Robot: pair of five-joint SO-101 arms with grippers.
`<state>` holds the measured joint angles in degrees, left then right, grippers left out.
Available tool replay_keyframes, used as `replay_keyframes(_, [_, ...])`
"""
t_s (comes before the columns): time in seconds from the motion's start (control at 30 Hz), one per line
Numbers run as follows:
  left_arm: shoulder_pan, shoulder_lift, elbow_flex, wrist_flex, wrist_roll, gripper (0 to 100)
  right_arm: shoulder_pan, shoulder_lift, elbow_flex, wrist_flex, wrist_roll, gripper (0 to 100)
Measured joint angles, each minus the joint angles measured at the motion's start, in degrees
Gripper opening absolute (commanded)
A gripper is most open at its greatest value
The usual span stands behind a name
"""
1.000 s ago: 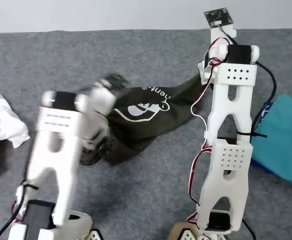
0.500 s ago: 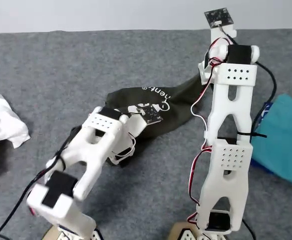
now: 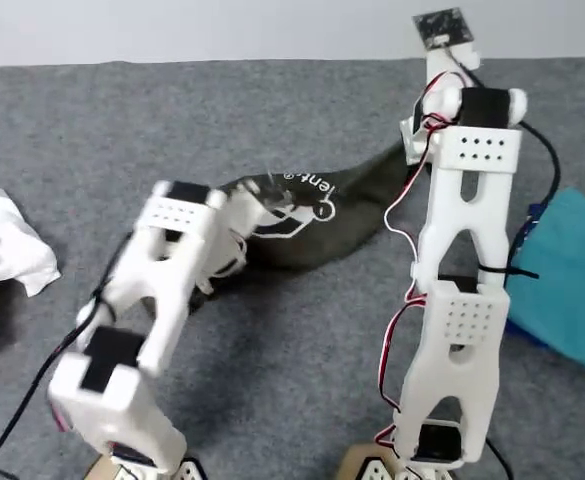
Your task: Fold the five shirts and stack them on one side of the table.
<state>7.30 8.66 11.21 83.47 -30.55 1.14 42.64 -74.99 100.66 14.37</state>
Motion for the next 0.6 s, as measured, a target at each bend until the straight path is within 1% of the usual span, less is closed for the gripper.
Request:
replay_keyframes(0.2, [-2.3,-20.5,-4.7,5.9,0.0,0,0.0,-9.0,0.0,0.0,0.0,0.9])
replay_keyframes(0.43, [-5.2,-42.4,-5.3,6.6,-0.4,0,2.2,-21.3,0.0,0.0,0.0,0.9])
replay_keyframes(0.6, [-7.6,-51.4,-5.3,7.1,-0.4,0,2.7,-27.3,-0.1,0.0,0.0,0.9])
